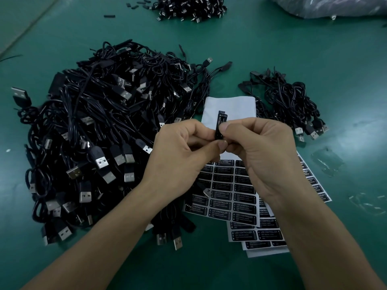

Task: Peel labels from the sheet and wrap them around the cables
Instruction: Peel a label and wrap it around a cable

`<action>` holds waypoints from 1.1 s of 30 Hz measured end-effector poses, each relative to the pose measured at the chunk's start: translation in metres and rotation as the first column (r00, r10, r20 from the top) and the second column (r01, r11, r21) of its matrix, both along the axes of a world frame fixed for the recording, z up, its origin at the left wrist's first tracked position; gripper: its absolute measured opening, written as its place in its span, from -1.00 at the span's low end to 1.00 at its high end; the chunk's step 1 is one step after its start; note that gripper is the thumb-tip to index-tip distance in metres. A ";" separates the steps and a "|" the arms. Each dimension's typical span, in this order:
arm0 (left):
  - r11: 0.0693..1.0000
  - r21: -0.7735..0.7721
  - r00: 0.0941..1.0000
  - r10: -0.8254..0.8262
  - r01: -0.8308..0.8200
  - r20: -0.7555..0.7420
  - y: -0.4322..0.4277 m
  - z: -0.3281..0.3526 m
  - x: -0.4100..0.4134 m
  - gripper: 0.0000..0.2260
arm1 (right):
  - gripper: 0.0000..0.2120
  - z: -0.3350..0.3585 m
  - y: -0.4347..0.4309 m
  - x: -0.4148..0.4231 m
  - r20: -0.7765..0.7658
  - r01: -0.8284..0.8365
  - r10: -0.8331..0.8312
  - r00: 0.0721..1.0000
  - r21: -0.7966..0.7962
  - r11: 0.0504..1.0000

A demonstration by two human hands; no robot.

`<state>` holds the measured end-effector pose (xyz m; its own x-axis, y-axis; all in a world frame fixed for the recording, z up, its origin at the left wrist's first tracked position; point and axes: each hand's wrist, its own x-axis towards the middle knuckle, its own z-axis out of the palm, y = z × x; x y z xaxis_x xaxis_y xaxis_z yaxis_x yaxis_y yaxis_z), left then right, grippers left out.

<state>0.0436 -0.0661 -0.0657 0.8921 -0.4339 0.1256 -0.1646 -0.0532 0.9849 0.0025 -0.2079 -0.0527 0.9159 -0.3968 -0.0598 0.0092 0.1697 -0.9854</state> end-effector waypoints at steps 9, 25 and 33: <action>1.000 0.020 1.000 0.013 -0.013 -0.008 0.000 0.001 0.000 -0.92 | -0.77 0.001 0.000 0.000 -0.016 -0.028 0.028 0.999 0.019 0.999; 0.999 -0.031 0.997 0.007 -0.009 -0.082 -0.001 0.004 0.000 -0.92 | -0.78 0.007 -0.003 -0.001 -0.076 -0.099 0.114 0.991 0.176 0.979; 1.000 -0.017 0.998 0.011 -0.013 -0.067 -0.001 0.005 -0.001 -0.92 | -0.78 0.006 -0.002 -0.001 -0.071 -0.086 0.096 0.993 0.126 0.988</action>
